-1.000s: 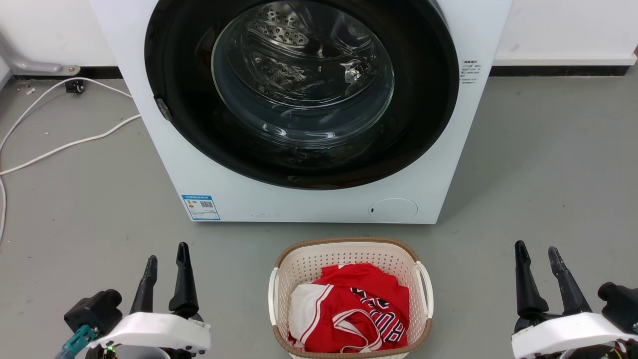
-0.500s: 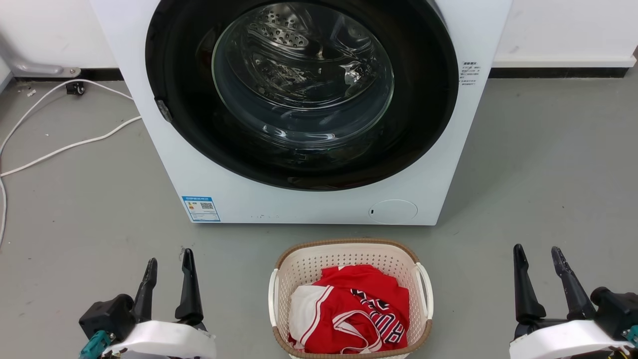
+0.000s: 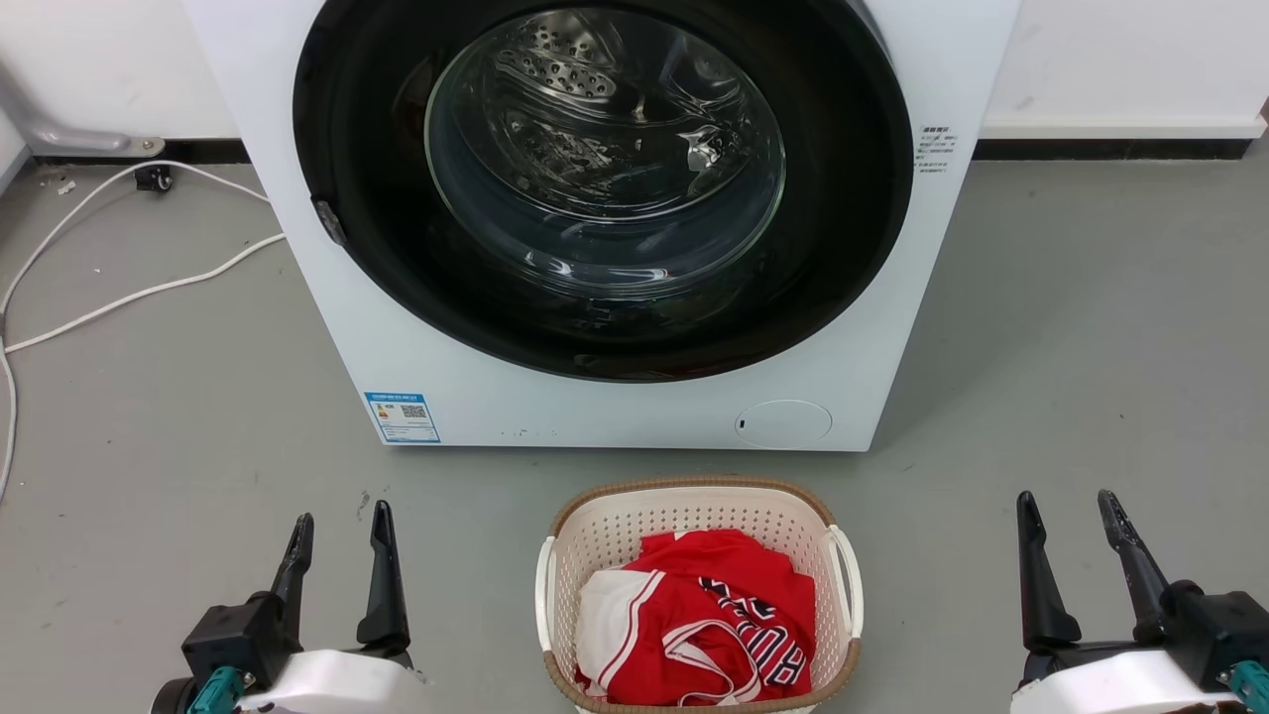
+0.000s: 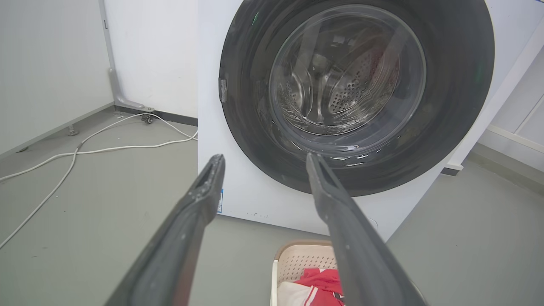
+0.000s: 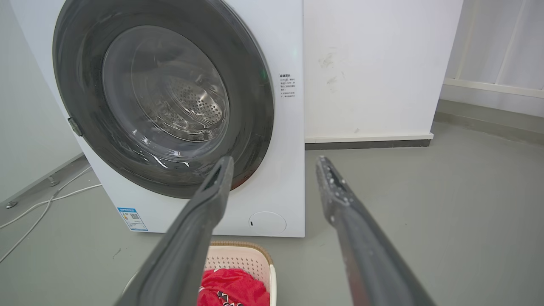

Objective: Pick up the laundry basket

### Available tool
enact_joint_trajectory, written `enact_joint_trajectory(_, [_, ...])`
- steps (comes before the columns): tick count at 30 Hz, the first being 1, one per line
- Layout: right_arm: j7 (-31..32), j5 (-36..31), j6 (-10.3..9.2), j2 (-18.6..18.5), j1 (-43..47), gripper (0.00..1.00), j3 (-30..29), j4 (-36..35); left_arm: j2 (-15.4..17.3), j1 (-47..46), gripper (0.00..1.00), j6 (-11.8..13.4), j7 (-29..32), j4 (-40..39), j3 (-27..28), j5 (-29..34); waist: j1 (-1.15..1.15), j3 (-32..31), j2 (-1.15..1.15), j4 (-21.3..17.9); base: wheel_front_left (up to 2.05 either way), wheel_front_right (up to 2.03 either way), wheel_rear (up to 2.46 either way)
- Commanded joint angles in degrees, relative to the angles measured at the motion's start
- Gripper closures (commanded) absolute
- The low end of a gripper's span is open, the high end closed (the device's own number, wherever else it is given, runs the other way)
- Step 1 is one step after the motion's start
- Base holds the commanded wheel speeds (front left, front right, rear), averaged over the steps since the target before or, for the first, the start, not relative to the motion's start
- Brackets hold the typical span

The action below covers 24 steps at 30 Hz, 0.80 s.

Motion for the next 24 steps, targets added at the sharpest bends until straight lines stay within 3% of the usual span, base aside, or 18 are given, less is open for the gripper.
enact_joint_trajectory(1, [-0.4, -1.4, 0.0, -0.3, 0.4, 0.0, 0.0, -0.6, 0.2, 0.5, 0.0, 0.0, -0.6, -0.5, -0.1, 1.2, 0.0, 0.0, 0.0, 0.0, 0.0, 0.0, 0.0])
enact_joint_trajectory(24, [-2.6, -9.9, -0.01, -0.3, 1.6, 0.0, -0.5, -2.0, 0.2, 1.8, 0.0, 0.6, -2.9, -1.6, 0.2, 9.0, 0.0, 0.0, 0.0, 0.0, 0.0, 0.0, 0.0])
